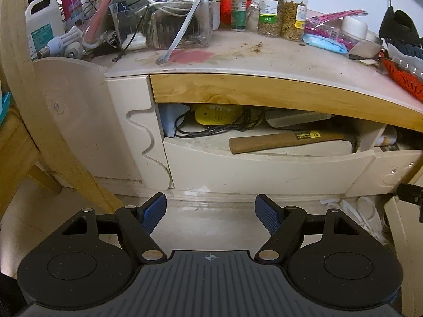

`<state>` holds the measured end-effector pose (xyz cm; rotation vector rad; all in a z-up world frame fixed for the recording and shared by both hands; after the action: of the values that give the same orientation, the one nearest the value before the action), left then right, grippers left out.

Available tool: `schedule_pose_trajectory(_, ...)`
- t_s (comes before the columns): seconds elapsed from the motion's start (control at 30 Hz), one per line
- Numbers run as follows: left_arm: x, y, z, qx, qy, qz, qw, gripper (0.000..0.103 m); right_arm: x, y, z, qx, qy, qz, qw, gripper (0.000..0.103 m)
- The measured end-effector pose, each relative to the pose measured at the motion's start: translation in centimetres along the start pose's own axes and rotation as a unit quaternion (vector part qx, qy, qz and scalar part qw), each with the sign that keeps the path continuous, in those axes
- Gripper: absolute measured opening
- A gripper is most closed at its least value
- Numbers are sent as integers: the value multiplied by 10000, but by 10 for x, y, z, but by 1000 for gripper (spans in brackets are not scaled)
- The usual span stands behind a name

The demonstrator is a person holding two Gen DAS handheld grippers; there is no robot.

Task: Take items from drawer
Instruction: 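Move both tools toward the cabinet drawer below the wooden front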

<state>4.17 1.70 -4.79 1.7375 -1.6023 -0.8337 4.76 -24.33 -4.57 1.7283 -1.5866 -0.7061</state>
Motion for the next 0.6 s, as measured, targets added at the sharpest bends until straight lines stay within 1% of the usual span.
schedule_pose_trajectory(0.2, -8, -9, -9, -74, -149, -69, 9998, 74, 8, -9, -6, 6, -176, -34, 9998, 103)
schedule_pose_trajectory(0.37, -5, -23, -18, -44, -386, 93, 9992, 74, 10, -27, -16, 16, -25, 35, 10000, 103)
schedule_pose_trajectory(0.43, -3, -29, -22, 23, -477, 92, 9988, 74, 11, -42, -31, -36, -31, 23, 10000, 103)
schedule_pose_trajectory(0.5, 0, -37, -27, 110, -548, 76, 9984, 74, 11, -42, -19, -117, 71, 113, 9998, 103)
schedule_pose_trajectory(0.53, 1, -40, -31, 159, -584, 79, 9981, 74, 10, -46, -20, -113, 85, 99, 9999, 103)
schedule_pose_trajectory(0.6, 2, -47, -37, 258, -624, 62, 9977, 74, 7, -53, -24, -41, 59, -54, 10000, 103)
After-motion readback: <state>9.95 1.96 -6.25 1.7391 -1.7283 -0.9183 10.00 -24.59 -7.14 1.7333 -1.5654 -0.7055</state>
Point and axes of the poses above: each gripper's, at about its wrist camera, not at the fingertips, and y roughly against the way its jaws point, x to its right, z to its underside, the point moved 6 cm from there along -y, roughly the way its jaws point, and after that the axes turned 5 degrees about -x, right-handed, at the moved point
